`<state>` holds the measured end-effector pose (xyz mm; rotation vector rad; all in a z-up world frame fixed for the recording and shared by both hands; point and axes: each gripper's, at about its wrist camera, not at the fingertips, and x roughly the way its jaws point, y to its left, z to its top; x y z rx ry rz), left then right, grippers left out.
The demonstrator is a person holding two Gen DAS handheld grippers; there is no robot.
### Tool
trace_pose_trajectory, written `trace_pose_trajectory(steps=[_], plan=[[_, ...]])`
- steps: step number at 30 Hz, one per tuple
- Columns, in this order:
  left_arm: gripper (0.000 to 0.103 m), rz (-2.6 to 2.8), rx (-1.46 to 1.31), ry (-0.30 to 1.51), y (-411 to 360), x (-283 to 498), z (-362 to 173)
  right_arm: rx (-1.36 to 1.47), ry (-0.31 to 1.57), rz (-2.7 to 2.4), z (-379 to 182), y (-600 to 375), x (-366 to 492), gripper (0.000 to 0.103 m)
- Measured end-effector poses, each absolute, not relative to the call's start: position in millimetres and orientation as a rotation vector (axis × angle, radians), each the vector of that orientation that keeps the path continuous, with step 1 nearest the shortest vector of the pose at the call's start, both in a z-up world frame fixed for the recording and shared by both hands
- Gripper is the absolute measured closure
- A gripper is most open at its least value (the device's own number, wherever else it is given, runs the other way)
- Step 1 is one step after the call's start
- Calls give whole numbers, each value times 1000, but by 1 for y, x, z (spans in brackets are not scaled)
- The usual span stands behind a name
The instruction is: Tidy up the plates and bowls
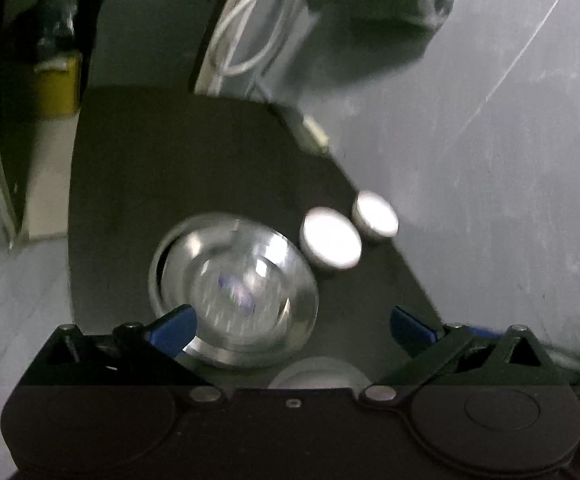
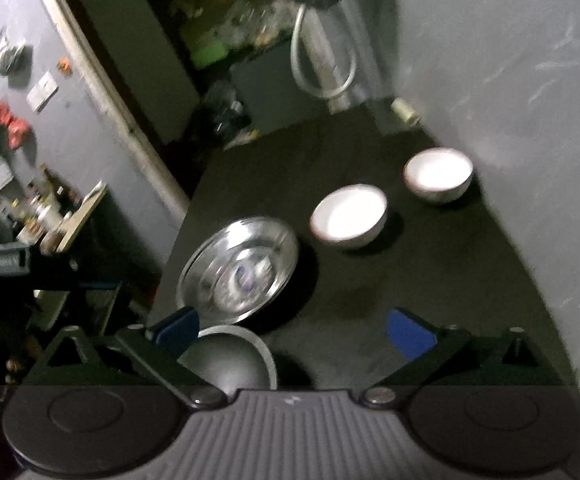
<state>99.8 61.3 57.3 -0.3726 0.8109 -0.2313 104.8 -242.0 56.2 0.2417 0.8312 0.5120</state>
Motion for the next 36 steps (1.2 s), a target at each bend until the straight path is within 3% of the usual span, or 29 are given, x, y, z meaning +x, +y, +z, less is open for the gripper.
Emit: trace_pose_trajectory(steps=[14, 36], plan=[[1, -231, -134, 631, 6, 200, 64, 103, 748, 317, 37, -231, 142, 0], [1, -303, 362, 897, -48, 313, -10, 111, 762, 150, 2, -230, 222, 0]])
